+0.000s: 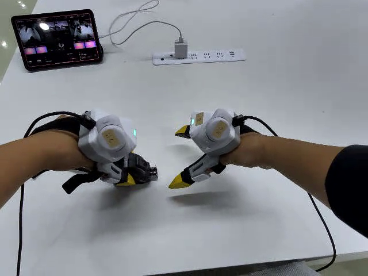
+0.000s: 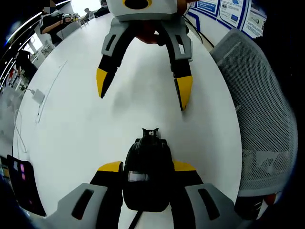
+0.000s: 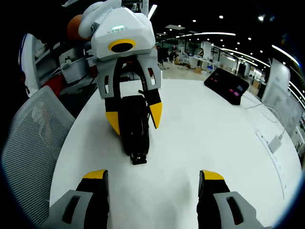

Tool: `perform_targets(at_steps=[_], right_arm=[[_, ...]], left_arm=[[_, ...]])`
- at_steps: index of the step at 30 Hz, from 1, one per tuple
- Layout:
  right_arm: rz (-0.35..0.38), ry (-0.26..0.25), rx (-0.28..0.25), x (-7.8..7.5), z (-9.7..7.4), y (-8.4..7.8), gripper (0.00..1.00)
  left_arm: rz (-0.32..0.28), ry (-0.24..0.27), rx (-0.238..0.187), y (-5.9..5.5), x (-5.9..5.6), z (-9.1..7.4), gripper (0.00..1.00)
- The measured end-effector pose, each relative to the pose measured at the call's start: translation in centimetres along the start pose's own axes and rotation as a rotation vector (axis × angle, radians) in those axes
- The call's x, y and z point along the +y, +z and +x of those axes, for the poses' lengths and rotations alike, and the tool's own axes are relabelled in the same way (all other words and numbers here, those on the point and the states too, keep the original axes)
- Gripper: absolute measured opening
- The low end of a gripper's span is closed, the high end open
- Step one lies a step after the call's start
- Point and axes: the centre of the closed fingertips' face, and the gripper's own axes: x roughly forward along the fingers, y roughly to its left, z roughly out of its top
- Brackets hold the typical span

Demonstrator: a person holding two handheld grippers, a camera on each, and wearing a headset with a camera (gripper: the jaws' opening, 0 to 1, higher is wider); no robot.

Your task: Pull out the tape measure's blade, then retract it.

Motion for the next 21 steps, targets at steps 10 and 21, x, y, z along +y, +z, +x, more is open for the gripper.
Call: perform_targets(at_steps=[10, 21], right_arm=[[-0.044, 0.038, 0.012, 0.8, 2.1, 0.8, 0.49], [-0.066, 0.086, 0.032, 1.9, 3.4, 0.7, 0.23]], left_arm=[[-0.013, -0.002, 0.013, -0.1, 0.0, 0.1, 0.33], [-0.024, -0.007, 0.003, -0.1, 0.0, 0.2, 0.33]])
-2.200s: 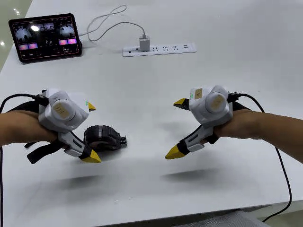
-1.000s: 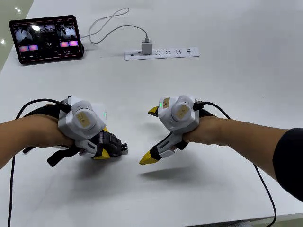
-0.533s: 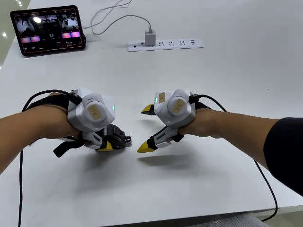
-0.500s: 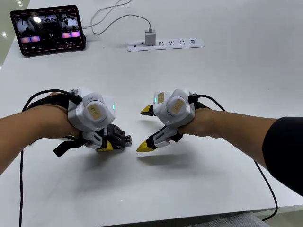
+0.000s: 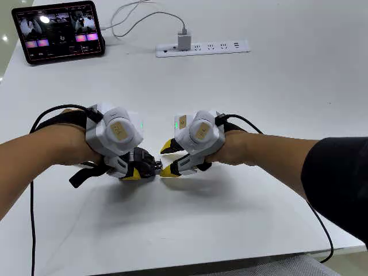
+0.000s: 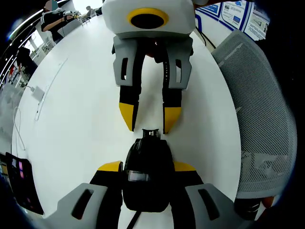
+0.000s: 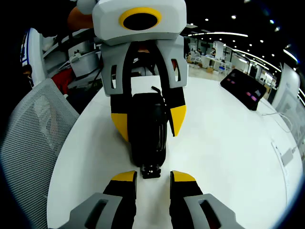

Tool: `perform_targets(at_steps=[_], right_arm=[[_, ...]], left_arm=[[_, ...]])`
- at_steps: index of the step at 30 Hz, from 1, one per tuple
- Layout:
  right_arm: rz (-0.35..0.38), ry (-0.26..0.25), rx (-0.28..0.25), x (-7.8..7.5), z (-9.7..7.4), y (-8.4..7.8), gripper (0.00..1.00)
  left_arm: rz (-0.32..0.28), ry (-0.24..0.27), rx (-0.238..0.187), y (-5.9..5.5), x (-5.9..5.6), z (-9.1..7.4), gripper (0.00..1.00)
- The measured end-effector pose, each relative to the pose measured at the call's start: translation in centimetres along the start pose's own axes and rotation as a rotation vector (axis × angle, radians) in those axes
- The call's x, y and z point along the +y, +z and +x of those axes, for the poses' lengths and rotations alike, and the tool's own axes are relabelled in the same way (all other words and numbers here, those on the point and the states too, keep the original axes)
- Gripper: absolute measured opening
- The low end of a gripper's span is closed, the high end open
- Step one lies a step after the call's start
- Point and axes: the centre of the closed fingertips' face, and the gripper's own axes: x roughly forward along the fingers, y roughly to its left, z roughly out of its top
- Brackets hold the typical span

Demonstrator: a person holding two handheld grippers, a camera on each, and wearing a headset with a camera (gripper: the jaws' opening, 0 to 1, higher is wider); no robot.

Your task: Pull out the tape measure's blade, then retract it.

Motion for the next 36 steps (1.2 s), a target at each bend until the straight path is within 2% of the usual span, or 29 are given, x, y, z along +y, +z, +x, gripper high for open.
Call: perform_targets(at_steps=[10, 14, 16, 18, 22, 25, 30, 31, 36], right_arm=[[-0.026, 0.013, 0.022, 0.4, 0.8, 0.3, 0.13], [-0.033, 0.01, 0.04, 0.3, 1.2, 0.2, 0.12], [0.018, 0.017, 0.038, 0.3, 1.0, 0.3, 0.11], [-0.044, 0.014, 0.058, 0.4, 1.0, 0.1, 0.1], [-0.055, 0.02, 0.059, 0.3, 1.0, 0.1, 0.08], [-0.044, 0.022, 0.061, 0.3, 0.8, -0.1, 0.08], [-0.015, 0.012, 0.051, 0.2, 0.5, -0.5, 0.08], [-0.01, 0.012, 0.05, 0.1, 0.3, -0.6, 0.08], [0.002, 0.008, 0.054, 0.0, -0.3, -1.3, 0.08]], left_arm=[[-0.006, 0.0, -0.017, 0.1, 0.0, 0.0, 0.33], [-0.008, 0.001, -0.021, 0.0, 0.0, 0.0, 0.33], [-0.007, 0.003, -0.022, 0.0, 0.0, 0.0, 0.33], [-0.005, 0.004, -0.023, 0.0, 0.0, 0.0, 0.33], [0.011, -0.006, -0.005, -0.1, 0.0, 0.0, 0.33], [0.02, 0.006, 0.0, -0.1, -0.1, 0.0, 0.33], [-0.005, 0.017, -0.039, -0.3, 0.2, -0.3, 0.32], [0.008, 0.02, -0.038, -0.2, 0.2, -0.3, 0.32], [-0.003, 0.018, -0.032, -0.2, 0.2, -0.3, 0.32]])
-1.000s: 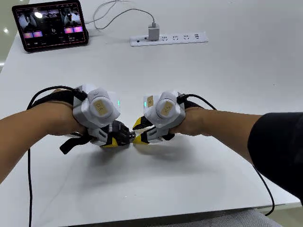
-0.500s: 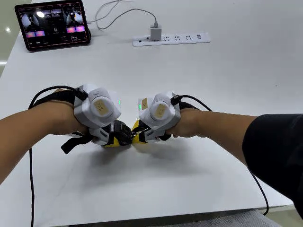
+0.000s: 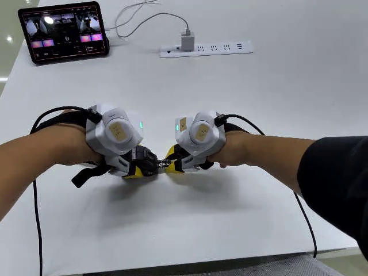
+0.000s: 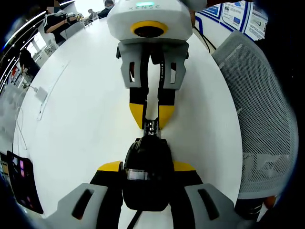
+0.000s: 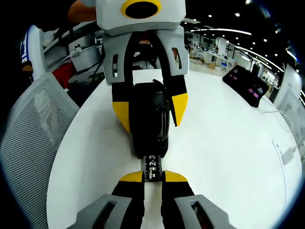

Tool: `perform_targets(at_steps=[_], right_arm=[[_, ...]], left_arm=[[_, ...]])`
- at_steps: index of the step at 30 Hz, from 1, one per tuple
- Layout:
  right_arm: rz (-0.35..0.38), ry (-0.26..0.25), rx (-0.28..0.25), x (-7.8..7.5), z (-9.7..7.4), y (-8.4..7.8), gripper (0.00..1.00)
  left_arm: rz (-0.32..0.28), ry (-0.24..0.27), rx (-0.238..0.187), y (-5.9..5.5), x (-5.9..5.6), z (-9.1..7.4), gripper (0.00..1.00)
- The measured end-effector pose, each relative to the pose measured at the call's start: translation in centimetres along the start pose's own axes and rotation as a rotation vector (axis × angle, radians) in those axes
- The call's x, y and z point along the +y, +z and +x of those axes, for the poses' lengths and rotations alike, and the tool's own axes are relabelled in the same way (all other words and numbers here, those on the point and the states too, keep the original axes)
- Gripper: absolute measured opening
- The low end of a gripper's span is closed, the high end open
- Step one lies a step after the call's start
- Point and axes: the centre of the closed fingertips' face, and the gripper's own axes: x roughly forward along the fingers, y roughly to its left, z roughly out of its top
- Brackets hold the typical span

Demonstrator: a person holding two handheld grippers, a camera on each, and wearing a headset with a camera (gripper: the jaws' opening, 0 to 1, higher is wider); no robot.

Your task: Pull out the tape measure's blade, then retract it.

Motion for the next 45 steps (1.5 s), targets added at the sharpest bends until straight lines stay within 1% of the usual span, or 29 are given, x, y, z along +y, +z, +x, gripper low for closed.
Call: perform_targets(at_steps=[8, 25, 30, 34, 45], right_arm=[[0.015, -0.007, -0.004, -0.1, -0.3, -0.2, 0.08], [0.031, -0.004, 0.001, -0.1, -0.8, -0.8, 0.09], [0.037, -0.009, 0.002, -0.2, -1.0, -1.1, 0.09], [0.044, -0.009, 0.004, -0.2, -1.3, -1.3, 0.09], [0.054, -0.013, 0.006, -0.1, -1.7, -1.8, 0.09]], left_arm=[[-0.001, -0.002, 0.001, 0.0, 0.0, 0.0, 0.32], [0.007, -0.006, 0.005, 0.0, -0.1, 0.1, 0.32], [-0.007, 0.001, -0.02, 0.1, 0.0, 0.0, 0.33], [-0.016, 0.001, -0.031, 0.1, 0.0, 0.0, 0.33], [-0.012, -0.002, -0.028, 0.2, -0.1, 0.1, 0.32]])
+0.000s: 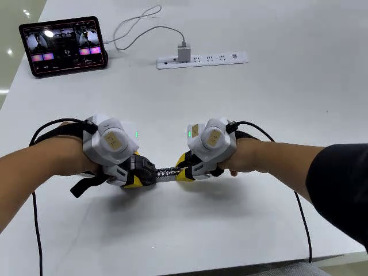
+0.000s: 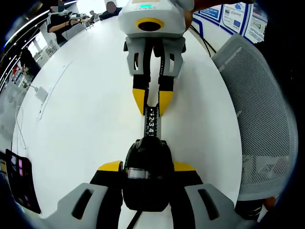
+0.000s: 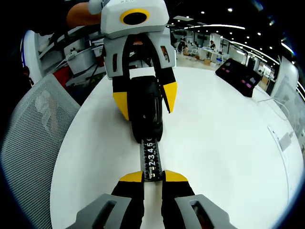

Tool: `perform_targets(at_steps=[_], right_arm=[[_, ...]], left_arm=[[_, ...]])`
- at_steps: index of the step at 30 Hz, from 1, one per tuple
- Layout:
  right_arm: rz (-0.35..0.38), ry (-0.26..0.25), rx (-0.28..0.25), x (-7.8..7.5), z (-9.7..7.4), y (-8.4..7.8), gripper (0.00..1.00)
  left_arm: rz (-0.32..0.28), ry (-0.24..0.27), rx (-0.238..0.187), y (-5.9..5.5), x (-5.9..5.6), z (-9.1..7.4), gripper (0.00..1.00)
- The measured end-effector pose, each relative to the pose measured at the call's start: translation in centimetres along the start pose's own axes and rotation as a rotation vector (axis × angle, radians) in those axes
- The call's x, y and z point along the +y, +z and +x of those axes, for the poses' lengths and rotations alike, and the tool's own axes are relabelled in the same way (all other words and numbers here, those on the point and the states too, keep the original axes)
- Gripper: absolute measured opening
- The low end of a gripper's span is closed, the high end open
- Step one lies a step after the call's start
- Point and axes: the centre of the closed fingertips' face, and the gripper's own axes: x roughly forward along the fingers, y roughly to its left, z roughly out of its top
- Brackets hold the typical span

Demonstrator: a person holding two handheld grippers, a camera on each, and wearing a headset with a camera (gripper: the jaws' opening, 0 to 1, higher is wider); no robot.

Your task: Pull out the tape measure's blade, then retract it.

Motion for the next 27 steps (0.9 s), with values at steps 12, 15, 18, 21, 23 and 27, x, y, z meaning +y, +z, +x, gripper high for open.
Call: perform_targets(at_steps=[12, 15, 18, 21, 23, 27], right_arm=[[0.003, -0.001, 0.004, -0.1, -0.4, -0.4, 0.09], [0.005, 0.0, 0.004, -0.1, -0.5, -0.6, 0.09], [0.009, 0.001, 0.005, -0.1, -0.6, -0.7, 0.09], [0.011, -0.002, 0.006, -0.1, -0.8, -0.8, 0.09], [0.013, -0.003, 0.006, -0.2, -0.9, -0.9, 0.09], [0.011, -0.004, 0.01, -0.3, -1.0, -1.1, 0.09]], left_arm=[[0.01, -0.002, 0.011, 0.0, 0.0, 0.1, 0.32], [0.017, 0.002, 0.014, 0.0, -0.1, 0.1, 0.32], [0.013, 0.001, 0.013, 0.0, -0.1, 0.1, 0.33], [0.01, -0.002, 0.01, 0.0, -0.1, 0.1, 0.33], [0.008, -0.001, 0.005, 0.0, -0.1, 0.2, 0.33], [0.003, 0.001, -0.001, 0.1, 0.0, 0.1, 0.33]])
